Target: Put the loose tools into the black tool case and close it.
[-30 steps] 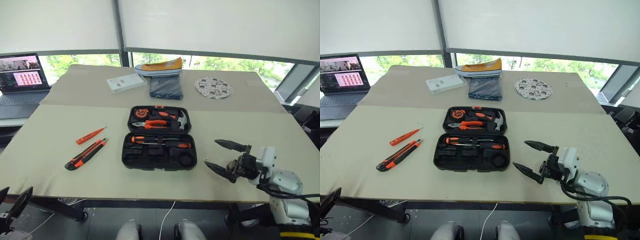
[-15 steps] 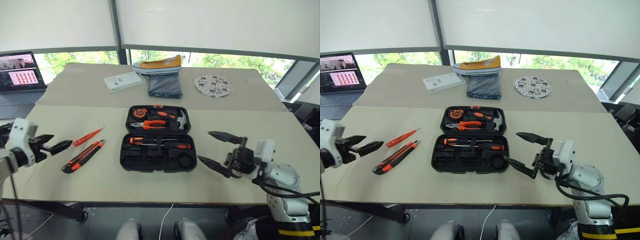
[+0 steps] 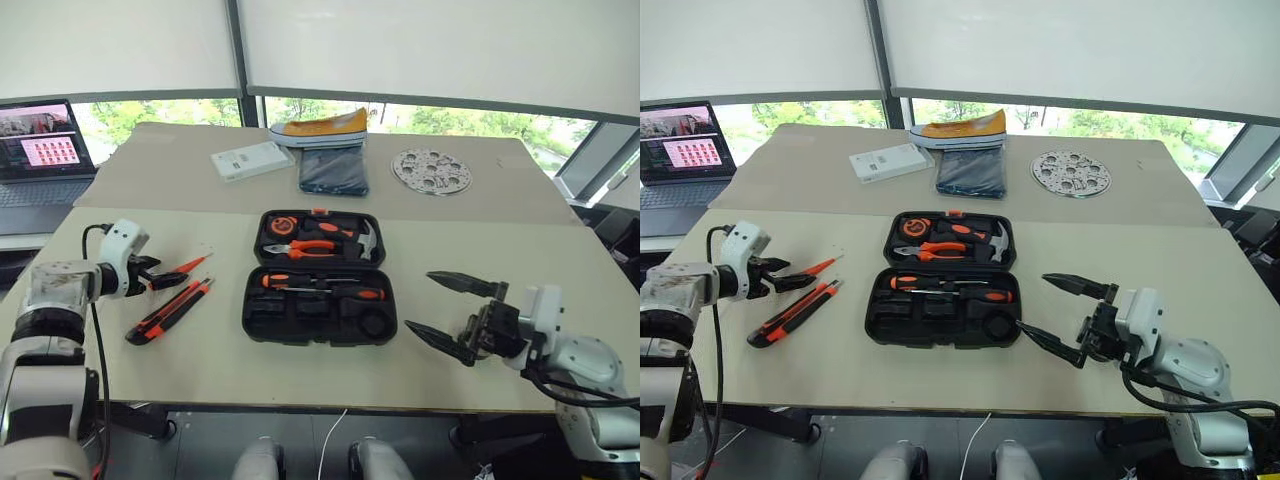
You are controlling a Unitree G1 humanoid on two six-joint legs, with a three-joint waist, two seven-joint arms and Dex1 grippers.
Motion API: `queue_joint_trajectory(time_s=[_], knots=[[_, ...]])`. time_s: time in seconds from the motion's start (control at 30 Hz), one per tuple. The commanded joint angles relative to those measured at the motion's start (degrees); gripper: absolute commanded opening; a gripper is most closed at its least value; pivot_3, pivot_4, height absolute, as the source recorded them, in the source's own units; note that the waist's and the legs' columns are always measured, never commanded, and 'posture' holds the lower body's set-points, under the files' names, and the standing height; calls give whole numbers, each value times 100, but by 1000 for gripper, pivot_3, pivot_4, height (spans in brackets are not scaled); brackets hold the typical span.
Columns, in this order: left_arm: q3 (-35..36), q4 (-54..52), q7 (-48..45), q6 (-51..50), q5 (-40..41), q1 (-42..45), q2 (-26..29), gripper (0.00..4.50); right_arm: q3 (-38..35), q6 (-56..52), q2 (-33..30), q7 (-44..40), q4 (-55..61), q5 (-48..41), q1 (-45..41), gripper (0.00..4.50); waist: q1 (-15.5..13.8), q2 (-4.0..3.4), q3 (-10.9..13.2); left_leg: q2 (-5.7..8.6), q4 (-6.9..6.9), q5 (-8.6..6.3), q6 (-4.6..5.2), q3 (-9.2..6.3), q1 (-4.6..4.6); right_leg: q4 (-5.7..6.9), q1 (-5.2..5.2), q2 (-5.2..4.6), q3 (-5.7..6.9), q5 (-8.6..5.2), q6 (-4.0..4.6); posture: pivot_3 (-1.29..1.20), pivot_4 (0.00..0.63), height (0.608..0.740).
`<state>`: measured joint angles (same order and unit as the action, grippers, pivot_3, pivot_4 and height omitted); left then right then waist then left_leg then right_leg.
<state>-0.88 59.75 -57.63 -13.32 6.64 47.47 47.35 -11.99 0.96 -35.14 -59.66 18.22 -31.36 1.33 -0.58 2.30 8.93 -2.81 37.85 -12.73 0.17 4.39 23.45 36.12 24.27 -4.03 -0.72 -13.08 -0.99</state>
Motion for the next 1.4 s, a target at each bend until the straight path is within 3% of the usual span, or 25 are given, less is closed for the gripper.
queue_joint_trajectory(time_s=[0.03, 0.13, 0.23, 0.33, 0.47, 0.6, 0.77, 0.97, 1.2, 1.4], knots=[[1, 343, -206, 280, -149, 53, -157, 2745, -201, -8, -96, 17, 289, -188, 50, 4500, -7, 1, 0, 1, 1, 0, 0, 0, -4, 1, -3, -1, -1, 1, -1, 0, 150, 740], [93, 418, -255, 473, -148, -79, -173, 1588, -220, -22, -129, 39, 327, -199, 133, 4500, -14, 1, -1, 2, 3, 0, 1, 0, -6, 0, -8, -4, -1, 2, -4, 0, 150, 740], [627, 406, -179, 1423, 179, -170, -159, 500, -219, -43, -173, 39, 316, -191, 164, 4500, -7, 1, -1, 4, 3, 0, 1, 0, -5, 0, -7, -7, -3, 1, -5, 0, 150, 740], [994, 189, -637, 1990, 485, -146, -95, 477, -278, -90, -273, -7, 294, -254, 171, 4500, -8, 15, 4, 2, 3, 1, 1, -1, 2, 2, 0, -7, -1, 3, -4, 0, 150, 740], [1167, -797, -2050, 1754, 1114, -131, -167, 477, -525, -95, -541, -178, 114, -332, 193, 4500, -25, 23, 5, 3, 7, 1, 1, -1, 7, 1, -2, -8, 3, 4, -4, 0, 150, 740], [507, -2538, -3140, 1260, 1173, -546, -93, 477, -565, -225, -976, -582, 214, -344, 209, 4500, -11, 22, 3, 7, 14, 0, 2, -1, 12, -2, -3, -11, 0, 6, -9, 0, 150, 740], [-231, -3921, -3125, 1085, 883, -781, -346, 477, -619, -527, -1275, -669, 173, -408, 175, 4500, -5, 22, 3, 2, 15, 0, 4, -2, 3, 4, -7, -2, -7, 5, -9, 0, 150, 740], [-937, -4863, -2668, 656, 411, -848, -640, 477, -623, -547, -1242, -600, 194, -344, 225, 4500, 0, 22, 3, -1, 37, 0, 4, -4, 7, 7, -9, 5, -11, 7, -14, 0, 150, 740], [-1258, -4793, -1988, 600, -307, -760, -671, 477, -590, -634, -1201, -481, 374, -370, 387, 4500, 4, 22, 3, -3, 41, 0, 5, -7, 7, 9, -7, 11, -17, 8, -16, 0, 150, 740], [-1593, -4663, -2118, 731, -578, -666, -719, 477, -626, -755, -1269, -465, 402, -382, 374, 4500, -7, 22, 3, -2, 46, 0, 5, -7, 8, 7, -9, 10, -17, 10, -18, 0, 150, 740]])
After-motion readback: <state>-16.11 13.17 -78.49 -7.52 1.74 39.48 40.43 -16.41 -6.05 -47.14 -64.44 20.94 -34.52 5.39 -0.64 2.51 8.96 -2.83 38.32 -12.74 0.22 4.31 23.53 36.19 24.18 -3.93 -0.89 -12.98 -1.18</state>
